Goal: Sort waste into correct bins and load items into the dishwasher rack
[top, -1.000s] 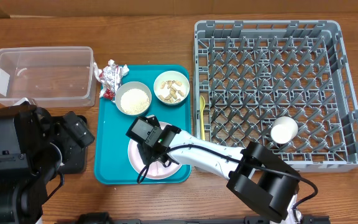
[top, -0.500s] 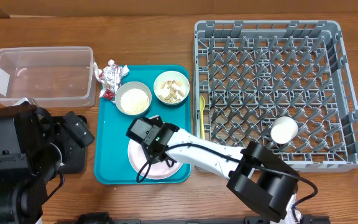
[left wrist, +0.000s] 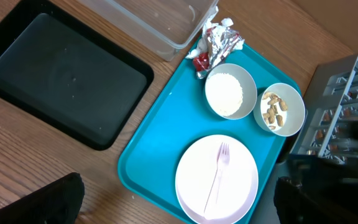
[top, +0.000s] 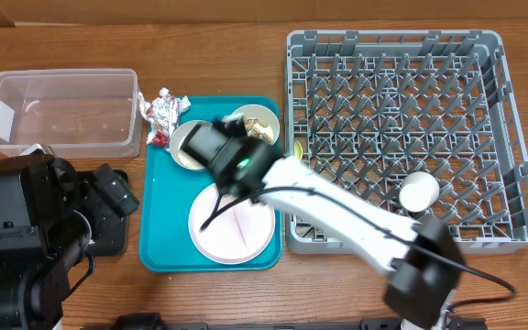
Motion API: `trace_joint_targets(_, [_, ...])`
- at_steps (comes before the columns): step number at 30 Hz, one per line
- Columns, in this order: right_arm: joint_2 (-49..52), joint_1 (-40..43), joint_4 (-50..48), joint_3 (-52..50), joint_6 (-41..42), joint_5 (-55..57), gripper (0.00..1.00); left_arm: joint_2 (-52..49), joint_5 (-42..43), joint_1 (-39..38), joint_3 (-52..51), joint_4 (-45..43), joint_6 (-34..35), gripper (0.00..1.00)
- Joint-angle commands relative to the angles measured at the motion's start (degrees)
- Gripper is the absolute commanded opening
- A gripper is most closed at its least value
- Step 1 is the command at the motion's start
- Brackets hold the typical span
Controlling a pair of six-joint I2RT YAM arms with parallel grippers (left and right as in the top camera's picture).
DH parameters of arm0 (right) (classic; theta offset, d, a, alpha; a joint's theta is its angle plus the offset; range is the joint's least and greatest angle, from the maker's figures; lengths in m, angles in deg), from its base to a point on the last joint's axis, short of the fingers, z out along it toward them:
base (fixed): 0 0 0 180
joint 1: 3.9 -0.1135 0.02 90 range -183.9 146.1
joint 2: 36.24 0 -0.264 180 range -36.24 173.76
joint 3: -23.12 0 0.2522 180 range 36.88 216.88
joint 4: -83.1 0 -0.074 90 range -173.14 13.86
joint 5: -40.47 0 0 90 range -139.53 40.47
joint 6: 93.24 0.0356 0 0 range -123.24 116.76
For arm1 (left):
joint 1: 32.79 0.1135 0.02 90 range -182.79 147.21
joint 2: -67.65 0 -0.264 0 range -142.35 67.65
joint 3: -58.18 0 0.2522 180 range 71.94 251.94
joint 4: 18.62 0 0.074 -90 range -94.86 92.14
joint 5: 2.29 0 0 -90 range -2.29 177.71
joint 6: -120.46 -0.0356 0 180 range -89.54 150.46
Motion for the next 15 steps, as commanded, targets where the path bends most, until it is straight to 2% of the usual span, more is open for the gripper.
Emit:
trace_joint_targets(1, [-3.6,3.8,0.9,1.7,-7.2,-7.6,0.25,0.0,-1.2,0.3,0.4,-0.1,-0.9,1.0])
trace_joint_targets(3, [-3.2,4.6,0.4,-0.1,-7.1,-15.8,0.27,0.0,-1.2,0.3,0.4,-0.1,-0.9,1.0])
trace_joint_targets(4, [-3.1,4.6,-1.0,-1.7,-7.0,-18.6,0.31,0.0,-1.2,0.3,0.4,-0.1,-0.9,1.0])
trace_joint_targets(9, [-3.1,1.9,-11.6,-13.9,-2.3,-18.7,0.49,0.0,-1.2,0.3,0.4,-0.1,-0.9,1.0])
trace_joint_targets(15, [-3.1,0.7,-23.3,-24.4,0.5,-15.6,0.49,0.0,-1.2,0.3,0.4,-0.1,-0.9,1.0])
